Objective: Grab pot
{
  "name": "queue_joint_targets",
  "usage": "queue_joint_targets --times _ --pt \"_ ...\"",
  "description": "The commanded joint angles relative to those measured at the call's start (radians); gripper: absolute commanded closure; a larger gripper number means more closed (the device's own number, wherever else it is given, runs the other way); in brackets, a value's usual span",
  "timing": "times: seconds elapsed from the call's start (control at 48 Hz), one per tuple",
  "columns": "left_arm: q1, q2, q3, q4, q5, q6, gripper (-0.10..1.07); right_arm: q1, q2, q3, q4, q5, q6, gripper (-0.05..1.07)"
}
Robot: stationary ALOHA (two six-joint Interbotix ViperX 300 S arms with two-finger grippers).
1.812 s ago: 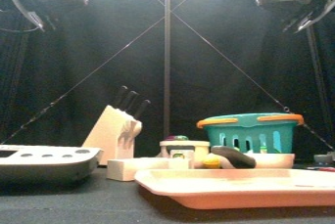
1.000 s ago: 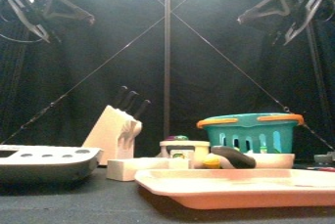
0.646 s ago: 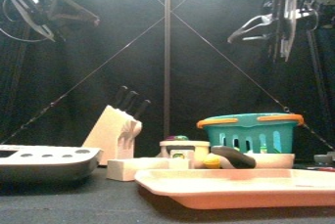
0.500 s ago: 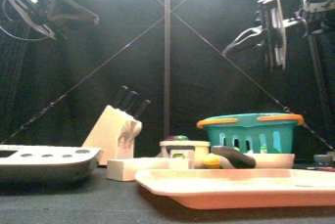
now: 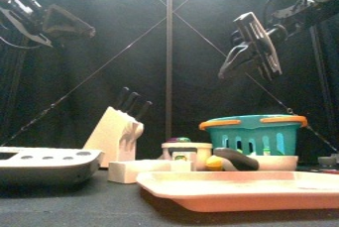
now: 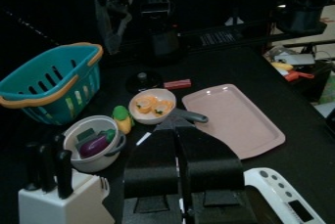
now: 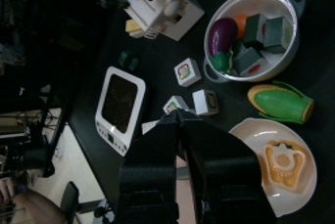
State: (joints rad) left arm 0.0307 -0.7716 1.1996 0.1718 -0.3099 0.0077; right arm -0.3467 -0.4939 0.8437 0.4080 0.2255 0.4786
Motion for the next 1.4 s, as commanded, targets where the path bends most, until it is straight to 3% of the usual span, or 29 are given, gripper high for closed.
queue_joint_targets --times 0.0,0.396,0.667,1.125,1.375 --pt "0.009 0.002 -0.012 0.003 -0.005 0.002 1.0 -0.029 0.009 -0.051 0.003 0.044 0.0 1.0" --pt "0.011 -0.032 0.015 0.0 0.015 -0.002 1.0 -0.074 0.12 -0.11 0.011 0.163 0.0 1.0" --pt "0.011 -0.063 0.037 -0.005 0.015 -0.002 1.0 -0.083 0.155 -0.155 -0.008 0.321 0.041 1.0" --pt "0.017 -0.104 0.061 -0.005 0.048 -0.002 1.0 -0.067 0.169 -0.163 -0.443 0.345 0.549 1.0" --pt "0.017 -0.104 0.061 -0.002 0.052 0.0 1.0 -0.067 0.212 -0.152 -0.557 0.244 0.706 0.91"
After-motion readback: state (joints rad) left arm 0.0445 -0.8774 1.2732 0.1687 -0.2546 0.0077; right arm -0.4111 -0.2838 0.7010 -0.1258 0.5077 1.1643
